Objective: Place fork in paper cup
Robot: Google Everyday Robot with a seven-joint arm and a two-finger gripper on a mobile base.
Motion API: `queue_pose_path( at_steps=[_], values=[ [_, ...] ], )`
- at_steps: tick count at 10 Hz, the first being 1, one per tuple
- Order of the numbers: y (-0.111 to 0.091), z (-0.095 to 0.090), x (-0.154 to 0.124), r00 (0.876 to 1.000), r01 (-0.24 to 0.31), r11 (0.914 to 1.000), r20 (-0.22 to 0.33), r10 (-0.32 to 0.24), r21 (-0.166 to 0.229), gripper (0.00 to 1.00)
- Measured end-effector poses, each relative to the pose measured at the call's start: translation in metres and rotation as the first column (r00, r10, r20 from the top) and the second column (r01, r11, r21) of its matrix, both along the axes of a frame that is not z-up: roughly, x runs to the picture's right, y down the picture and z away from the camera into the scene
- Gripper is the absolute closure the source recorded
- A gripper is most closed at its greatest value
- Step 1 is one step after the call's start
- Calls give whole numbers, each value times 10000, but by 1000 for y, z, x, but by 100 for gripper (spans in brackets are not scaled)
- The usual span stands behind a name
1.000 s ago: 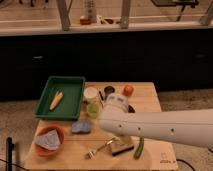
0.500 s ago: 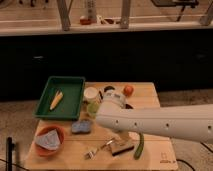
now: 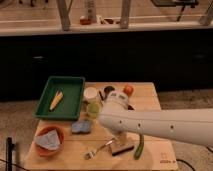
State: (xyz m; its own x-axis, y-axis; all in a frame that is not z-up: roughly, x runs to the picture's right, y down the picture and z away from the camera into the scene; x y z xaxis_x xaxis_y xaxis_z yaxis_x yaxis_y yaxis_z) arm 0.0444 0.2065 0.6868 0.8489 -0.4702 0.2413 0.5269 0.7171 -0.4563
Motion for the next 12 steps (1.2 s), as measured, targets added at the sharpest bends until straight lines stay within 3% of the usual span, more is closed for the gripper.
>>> queue_pose_path(
  at_steps=[7, 12],
  values=[
    [40, 21, -53, 9939, -321, 9984, 1040, 369, -472, 20],
    [67, 42, -64, 9895, -745, 9948, 1189, 824, -691, 20]
  ],
)
